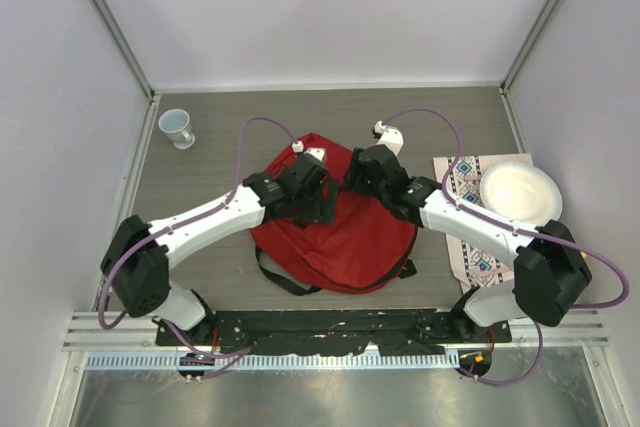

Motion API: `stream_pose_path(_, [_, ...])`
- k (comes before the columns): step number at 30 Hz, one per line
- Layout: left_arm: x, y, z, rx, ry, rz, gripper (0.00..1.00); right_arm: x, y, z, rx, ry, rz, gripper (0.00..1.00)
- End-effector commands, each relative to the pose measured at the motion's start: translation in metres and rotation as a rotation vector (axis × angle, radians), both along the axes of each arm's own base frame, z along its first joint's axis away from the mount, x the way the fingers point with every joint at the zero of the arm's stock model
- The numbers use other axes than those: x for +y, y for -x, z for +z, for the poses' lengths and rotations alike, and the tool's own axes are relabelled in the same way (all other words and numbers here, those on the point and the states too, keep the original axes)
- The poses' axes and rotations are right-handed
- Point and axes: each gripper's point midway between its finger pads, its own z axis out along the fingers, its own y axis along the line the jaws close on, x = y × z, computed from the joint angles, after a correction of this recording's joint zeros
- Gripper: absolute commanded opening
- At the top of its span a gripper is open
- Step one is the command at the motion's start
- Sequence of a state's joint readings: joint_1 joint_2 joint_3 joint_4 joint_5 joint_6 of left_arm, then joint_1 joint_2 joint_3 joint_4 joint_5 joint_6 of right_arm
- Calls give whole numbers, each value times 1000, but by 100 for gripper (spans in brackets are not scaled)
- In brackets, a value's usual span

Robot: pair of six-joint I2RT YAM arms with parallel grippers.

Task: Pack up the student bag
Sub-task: Place the stationery in the student bag.

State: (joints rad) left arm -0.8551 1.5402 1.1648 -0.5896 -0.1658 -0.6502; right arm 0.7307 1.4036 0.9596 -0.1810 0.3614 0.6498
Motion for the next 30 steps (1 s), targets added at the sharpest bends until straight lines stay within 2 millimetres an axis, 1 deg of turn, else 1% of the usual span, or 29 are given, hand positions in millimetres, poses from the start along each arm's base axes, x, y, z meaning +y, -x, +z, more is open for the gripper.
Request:
stream_pose_path(1, [-13, 21, 29, -2, 151, -117, 84, -2, -8, 14, -29, 18, 1, 58])
stream_pose_path(2, [-13, 24, 30, 5, 153, -126, 84, -1, -7, 12, -22, 22, 4, 58])
stream_pose_path(3, [-17, 30, 31, 25, 170, -158, 84, 0, -8, 12, -19, 21, 8, 58])
stream_pose_path(7, [-22, 36, 23, 59, 173, -210, 84, 3, -10, 7, -2, 24, 11, 58])
stream_pose_path(8, [-24, 36, 19, 71, 172, -220, 82, 4, -10, 3, 10, 29, 15, 58])
stream_pose_path(10, [-30, 39, 19, 89, 191, -241, 81, 6, -11, 4, 16, 26, 20, 58])
stream_pose_path(11, [-30, 38, 17, 92, 185, -236, 79, 6, -10, 5, 13, 22, 22, 58])
stream_pose_path(13, [-27, 34, 13, 87, 164, -213, 78, 6, -10, 8, 6, 16, 22, 58])
stream_pose_path(16, [-29, 33, 17, 80, 170, -213, 66, 5, -9, 12, -3, 8, 22, 58])
stream_pose_path(17, [-32, 33, 20, 80, 186, -222, 56, 5, -8, 13, -6, 4, 24, 58])
stream_pose_path(19, [-36, 34, 27, 69, 210, -240, 48, 4, -8, 11, -6, 5, 20, 58])
stream_pose_path(20, [-38, 36, 29, 71, 221, -256, 40, 4, -7, 10, -3, 8, 22, 58])
stream_pose_path(22, [-40, 39, 32, 73, 234, -293, 34, 2, -7, 9, -2, 12, 17, 58])
stream_pose_path(23, [-43, 45, 33, 93, 252, -324, 33, 1, -6, 8, 0, 13, 16, 58])
stream_pose_path(27, [-45, 55, 29, 121, 264, -384, 33, 4, -6, 9, -1, 3, 27, 58])
stream_pose_path(30, [-40, 57, 23, 128, 237, -385, 21, 6, -7, 9, 1, 4, 38, 58])
